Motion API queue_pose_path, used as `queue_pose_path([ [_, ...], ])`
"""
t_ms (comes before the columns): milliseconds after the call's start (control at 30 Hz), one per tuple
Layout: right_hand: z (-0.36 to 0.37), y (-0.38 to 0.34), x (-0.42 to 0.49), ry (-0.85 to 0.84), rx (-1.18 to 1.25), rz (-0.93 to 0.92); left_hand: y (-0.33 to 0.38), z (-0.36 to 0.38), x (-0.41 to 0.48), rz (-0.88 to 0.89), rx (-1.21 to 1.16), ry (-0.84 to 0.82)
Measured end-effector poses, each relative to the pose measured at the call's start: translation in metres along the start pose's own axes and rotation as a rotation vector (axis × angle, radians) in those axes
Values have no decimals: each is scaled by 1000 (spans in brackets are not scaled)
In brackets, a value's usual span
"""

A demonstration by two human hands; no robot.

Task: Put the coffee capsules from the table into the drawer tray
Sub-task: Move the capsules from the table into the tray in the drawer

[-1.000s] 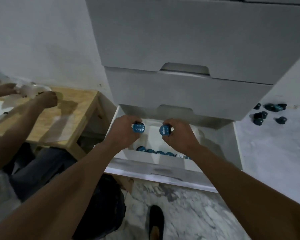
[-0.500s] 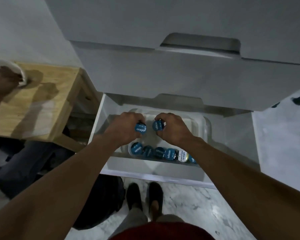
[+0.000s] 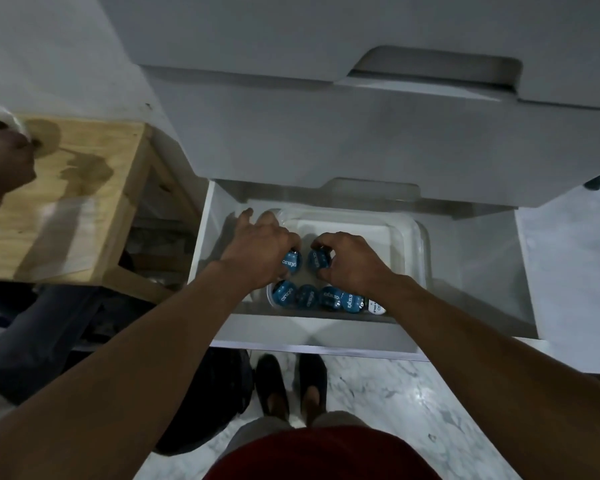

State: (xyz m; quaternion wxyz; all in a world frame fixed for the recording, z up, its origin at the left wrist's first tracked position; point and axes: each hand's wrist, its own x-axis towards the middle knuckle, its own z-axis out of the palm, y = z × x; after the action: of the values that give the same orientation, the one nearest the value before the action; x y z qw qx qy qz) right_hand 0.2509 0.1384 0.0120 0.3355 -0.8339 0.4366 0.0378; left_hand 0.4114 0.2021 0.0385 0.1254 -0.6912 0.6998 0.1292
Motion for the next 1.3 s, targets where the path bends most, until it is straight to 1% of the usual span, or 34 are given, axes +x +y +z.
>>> queue_pose_path([
  [367, 5, -6, 3, -11, 43, 20, -2, 8, 6, 22, 43, -24],
  [633, 6, -6, 2, -30, 31, 46, -4, 10, 7, 35, 40, -36],
  [933, 9, -9, 1, -43, 21, 33, -4, 10, 5, 57, 31, -72],
  [1300, 9, -10, 1, -59, 31, 47, -3, 9, 3, 51, 45, -49],
])
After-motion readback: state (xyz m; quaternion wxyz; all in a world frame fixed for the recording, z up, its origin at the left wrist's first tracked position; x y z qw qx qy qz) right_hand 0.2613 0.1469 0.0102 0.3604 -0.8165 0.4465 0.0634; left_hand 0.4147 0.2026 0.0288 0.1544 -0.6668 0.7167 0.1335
